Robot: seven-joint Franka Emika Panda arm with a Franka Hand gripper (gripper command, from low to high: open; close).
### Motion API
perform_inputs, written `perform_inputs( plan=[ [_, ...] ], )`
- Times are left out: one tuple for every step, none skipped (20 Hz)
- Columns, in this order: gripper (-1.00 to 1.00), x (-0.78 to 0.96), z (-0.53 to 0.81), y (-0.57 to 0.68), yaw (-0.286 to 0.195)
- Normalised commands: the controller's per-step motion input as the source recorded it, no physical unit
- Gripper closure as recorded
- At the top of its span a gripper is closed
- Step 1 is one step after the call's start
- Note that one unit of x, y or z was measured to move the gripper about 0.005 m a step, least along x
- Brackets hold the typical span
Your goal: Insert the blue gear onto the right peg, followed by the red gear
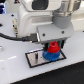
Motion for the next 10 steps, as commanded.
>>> perform_inputs(
  plan=[
    [1.0, 0.01, -0.17, -0.23, 0.0],
    [1.0, 0.02, -0.1, -0.19, 0.0],
    [1.0, 0.03, 0.09, -0.14, 0.0],
    [1.0, 0.05, 0.2, -0.05, 0.0],
    [1.0, 0.04, -0.04, 0.1, 0.0],
    [1.0, 0.07, -0.1, 0.21, 0.0],
    [1.0, 0.09, -0.06, 0.32, 0.0],
    [1.0, 0.08, 0.0, 0.29, 0.0],
    [1.0, 0.01, 0.0, 0.11, 0.0],
    [1.0, 0.11, 0.06, -0.09, 0.0]
  ],
)
